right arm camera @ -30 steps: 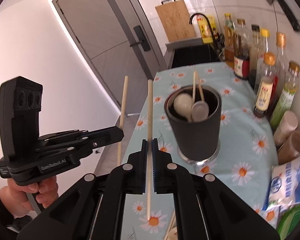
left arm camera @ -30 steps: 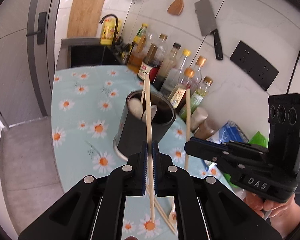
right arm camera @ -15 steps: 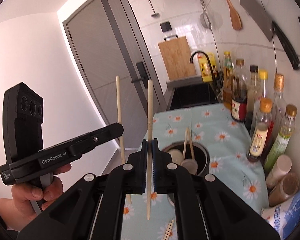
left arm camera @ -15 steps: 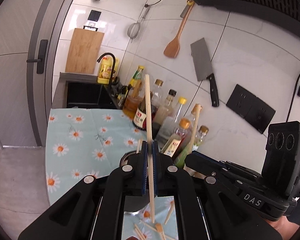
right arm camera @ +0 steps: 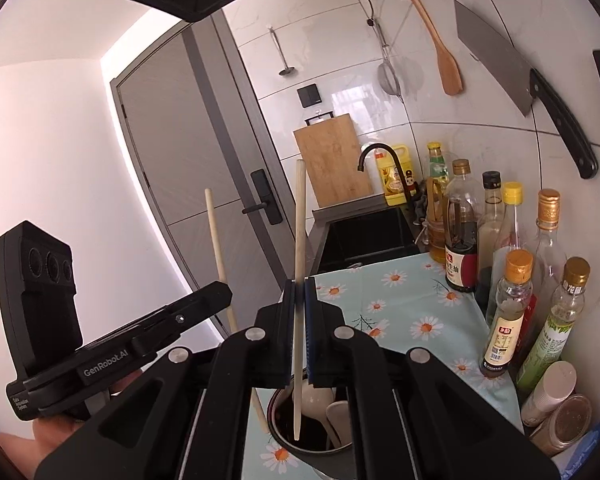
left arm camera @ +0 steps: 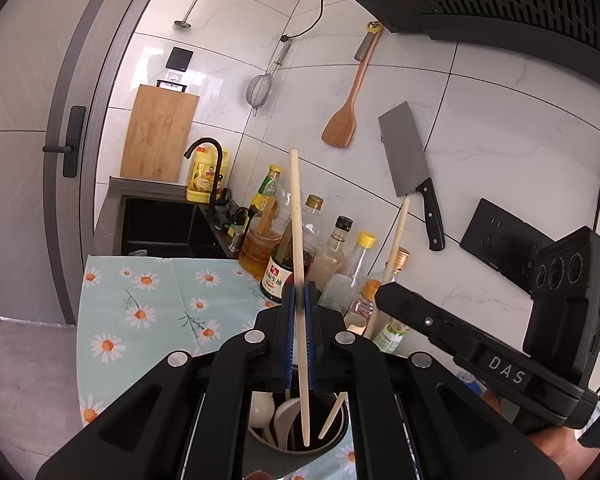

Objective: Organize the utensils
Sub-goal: 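Lift both chopsticks over the black holder and drop them in, then open both tools and return them to the remaining utensils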

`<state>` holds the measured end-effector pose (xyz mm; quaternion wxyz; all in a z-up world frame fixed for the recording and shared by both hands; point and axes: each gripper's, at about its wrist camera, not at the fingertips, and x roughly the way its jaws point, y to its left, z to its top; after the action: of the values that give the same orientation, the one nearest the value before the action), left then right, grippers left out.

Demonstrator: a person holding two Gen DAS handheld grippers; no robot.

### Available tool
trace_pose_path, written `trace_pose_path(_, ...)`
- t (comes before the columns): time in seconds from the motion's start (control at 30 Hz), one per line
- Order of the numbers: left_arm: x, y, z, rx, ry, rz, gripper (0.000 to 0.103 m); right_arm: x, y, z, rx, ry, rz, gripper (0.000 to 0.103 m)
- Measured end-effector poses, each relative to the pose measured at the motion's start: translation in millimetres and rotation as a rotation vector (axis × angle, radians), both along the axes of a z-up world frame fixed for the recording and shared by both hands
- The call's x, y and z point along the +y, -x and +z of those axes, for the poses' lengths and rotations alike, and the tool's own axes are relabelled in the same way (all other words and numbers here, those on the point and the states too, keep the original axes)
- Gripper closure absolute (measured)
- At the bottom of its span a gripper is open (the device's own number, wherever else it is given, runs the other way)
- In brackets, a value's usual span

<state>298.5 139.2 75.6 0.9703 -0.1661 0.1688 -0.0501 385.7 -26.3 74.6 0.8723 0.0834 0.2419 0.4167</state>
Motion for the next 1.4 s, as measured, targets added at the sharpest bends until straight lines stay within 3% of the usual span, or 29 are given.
trace_pose_path(0.23,-2,-12,-5,-0.017,-0.008,-0.007,0.099,3,-10,-15,0.015,0.018,-0.023,0.097)
trace_pose_path(0.7,-2,-28,-37,0.109,0.025,-0.016,0.098,8,-14,-33,0.060,0.056,-0.021,0.097)
trace_pose_path(0.8,-1,-26,-39,0.118,0.024,-0.012,0.098,6,-13,-33,0.067,0.054,-0.030,0.089)
trace_pose_path(1.3,5,-5,-32,0.145,0.037,-0.009,0.097,2,6,-20,0.056,0.069,-0.018,0.085)
trace_pose_path(1.4,5,5,-27,0.138,0.043,-0.006,0.097,-2,14,-16,0.061,0.067,-0.015,0.079)
